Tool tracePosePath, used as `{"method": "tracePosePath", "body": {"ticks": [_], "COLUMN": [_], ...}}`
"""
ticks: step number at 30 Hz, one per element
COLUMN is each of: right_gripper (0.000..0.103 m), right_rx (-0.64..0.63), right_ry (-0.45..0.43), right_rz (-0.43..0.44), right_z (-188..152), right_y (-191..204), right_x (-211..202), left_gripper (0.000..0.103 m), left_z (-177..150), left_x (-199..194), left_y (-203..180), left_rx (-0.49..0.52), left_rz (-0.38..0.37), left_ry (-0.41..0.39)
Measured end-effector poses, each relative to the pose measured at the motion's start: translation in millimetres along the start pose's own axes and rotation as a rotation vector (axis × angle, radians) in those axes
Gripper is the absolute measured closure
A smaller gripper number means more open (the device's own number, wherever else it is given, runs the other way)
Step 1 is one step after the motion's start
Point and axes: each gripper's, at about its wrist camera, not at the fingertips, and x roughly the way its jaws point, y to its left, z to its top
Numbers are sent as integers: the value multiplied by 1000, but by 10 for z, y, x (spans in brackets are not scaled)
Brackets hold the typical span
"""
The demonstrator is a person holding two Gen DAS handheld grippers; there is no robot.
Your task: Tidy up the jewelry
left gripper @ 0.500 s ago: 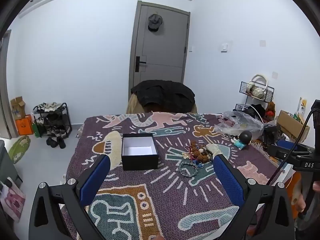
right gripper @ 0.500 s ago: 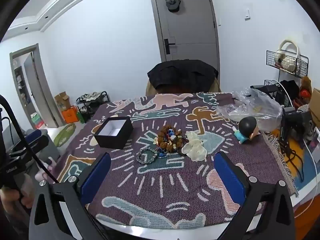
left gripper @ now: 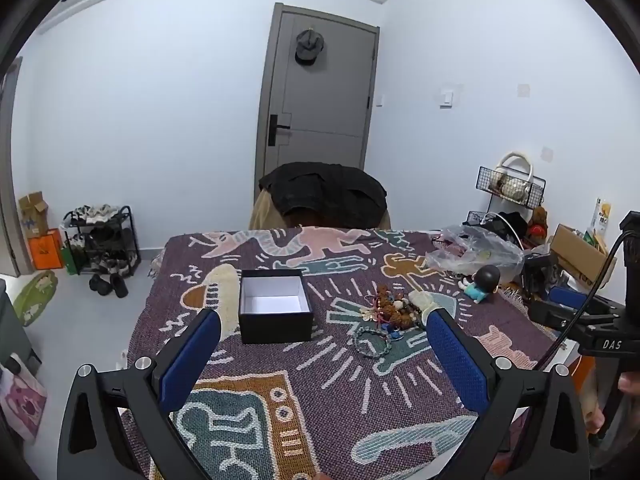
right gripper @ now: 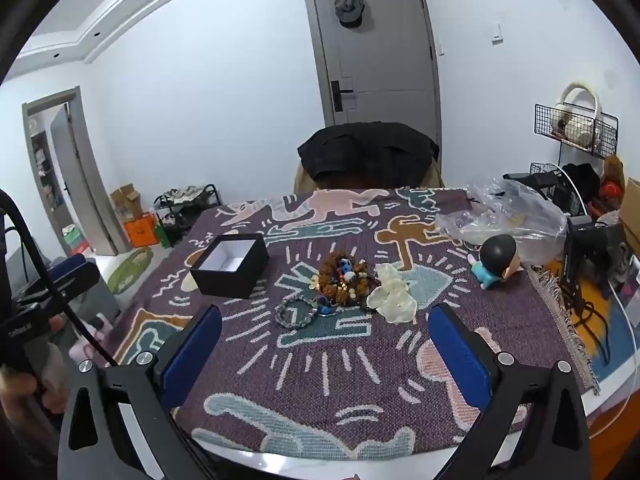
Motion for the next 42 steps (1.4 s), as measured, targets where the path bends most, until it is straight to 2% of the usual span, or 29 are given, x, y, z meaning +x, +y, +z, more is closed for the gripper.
{"method": "tracePosePath", "body": {"ticks": [17, 30, 42], "right_gripper": [0, 0, 0], "right_rx": [-7, -5, -6], "right_ry": [-21, -36, -32], "right_rz": [0, -36, -48], "right_z": [13, 9, -2], "right_y": [-24, -40, -49], "right_x": [5, -13, 38], "left_gripper": [0, 0, 0], "left_z": [-11, -64, -92], "left_x": [-3, 44, 54], "left_y": [-39, -35, -68], "left_rx": [38, 1, 18], "left_rz": [-2, -42, -45], "left_ry": [-15, -14, -28]}}
